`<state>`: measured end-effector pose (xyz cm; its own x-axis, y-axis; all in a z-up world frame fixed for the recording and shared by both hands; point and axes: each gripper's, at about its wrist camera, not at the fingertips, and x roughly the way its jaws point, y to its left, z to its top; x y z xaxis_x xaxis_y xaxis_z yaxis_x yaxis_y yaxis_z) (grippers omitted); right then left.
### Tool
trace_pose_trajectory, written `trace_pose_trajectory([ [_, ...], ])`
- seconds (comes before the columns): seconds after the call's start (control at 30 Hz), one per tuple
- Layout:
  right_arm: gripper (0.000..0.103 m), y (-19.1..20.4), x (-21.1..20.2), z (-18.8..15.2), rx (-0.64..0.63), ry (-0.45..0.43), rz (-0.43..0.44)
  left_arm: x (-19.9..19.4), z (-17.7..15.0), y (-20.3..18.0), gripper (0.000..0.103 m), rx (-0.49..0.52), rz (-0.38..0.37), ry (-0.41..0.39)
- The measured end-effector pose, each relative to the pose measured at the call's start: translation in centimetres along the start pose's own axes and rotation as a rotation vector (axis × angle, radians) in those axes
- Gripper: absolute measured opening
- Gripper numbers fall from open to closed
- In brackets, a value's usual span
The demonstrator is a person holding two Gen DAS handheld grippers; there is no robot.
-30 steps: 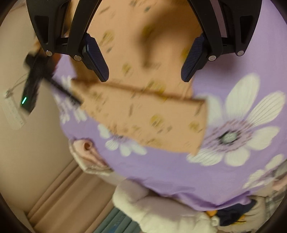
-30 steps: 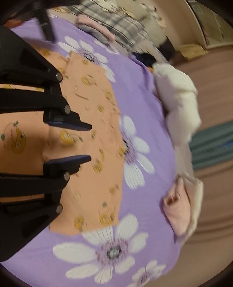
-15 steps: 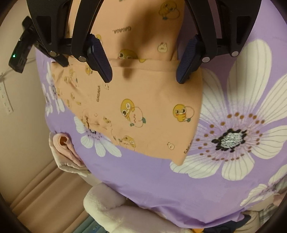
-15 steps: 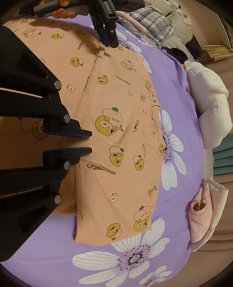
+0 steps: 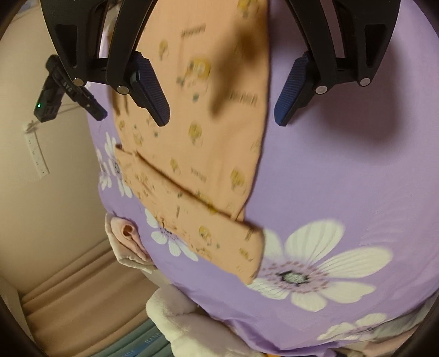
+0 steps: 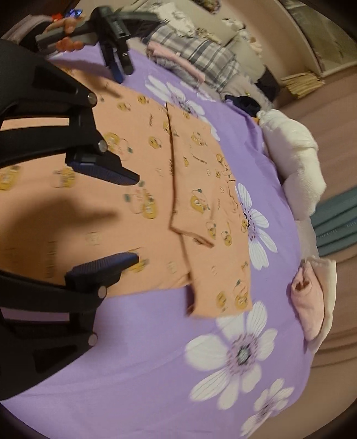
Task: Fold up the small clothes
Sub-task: 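Move both grippers toward the shirt hem, then grasp a hem corner with the left gripper while the right gripper grasps the other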
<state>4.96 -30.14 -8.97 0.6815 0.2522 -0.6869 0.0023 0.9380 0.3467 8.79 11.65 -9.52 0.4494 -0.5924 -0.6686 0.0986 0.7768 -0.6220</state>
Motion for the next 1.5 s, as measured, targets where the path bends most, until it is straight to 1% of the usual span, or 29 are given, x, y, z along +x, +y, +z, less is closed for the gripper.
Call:
trace_pose_trajectory([
  [0.1,0.054,-0.9,-1.7,-1.5,0.041,-0.002,-0.004,-0.9,-1.5,-0.3,0.078,0.021,0.023,0.001],
  [0.3,0.055,-2.9,-4.2,-4.4,0.107,0.010,-0.012,-1.5,-4.3,-0.9,0.078,0.044,0.020,0.025],
  [0.4,0.056,-3.8,-5.0,-5.5,0.141,0.027,-0.007,-1.7,-5.3,-1.0,0.078,0.043,-0.007,0.041],
  [0.57,0.057,-5.3,-5.7,-8.0,0.183,0.095,0.034,-2.2,-6.2,-0.5,0.078,0.026,-0.076,0.079],
  [0.67,0.057,-5.8,-5.8,-9.3,0.201,0.140,0.079,-2.5,-6.7,-0.2,0.078,0.006,-0.113,0.092],
  [0.73,0.058,-6.0,-6.0,-10.1,0.209,0.156,0.137,-2.6,-7.1,0.0,0.078,-0.001,-0.133,0.101],
  [0.77,0.059,-6.1,-6.1,-10.3,0.212,0.163,0.163,-2.6,-7.2,0.0,0.078,-0.001,-0.142,0.103],
  [0.87,0.059,-5.8,-5.9,-10.9,0.216,0.178,0.241,-2.4,-7.4,-0.1,0.078,-0.012,-0.163,0.109],
  [0.97,0.059,-5.2,-5.3,-11.0,0.205,0.166,0.252,-1.9,-7.4,-0.4,0.078,-0.025,-0.186,0.111],
  [1.13,0.059,-4.6,-3.7,-10.3,0.224,0.149,0.311,-1.2,-7.3,-0.8,0.078,-0.034,-0.220,0.115],
  [1.23,0.058,-4.2,-2.7,-9.9,0.230,0.143,0.349,-0.6,-6.9,-0.7,0.078,-0.064,-0.259,0.115],
  [1.37,0.053,-4.5,-2.2,-9.7,0.250,0.145,0.377,-0.4,-7.0,-0.8,0.078,-0.084,-0.290,0.112],
  [1.5,0.048,-4.5,-2.9,-10.4,0.240,0.176,0.398,-0.8,-8.1,-1.3,0.078,-0.067,-0.312,0.145],
])
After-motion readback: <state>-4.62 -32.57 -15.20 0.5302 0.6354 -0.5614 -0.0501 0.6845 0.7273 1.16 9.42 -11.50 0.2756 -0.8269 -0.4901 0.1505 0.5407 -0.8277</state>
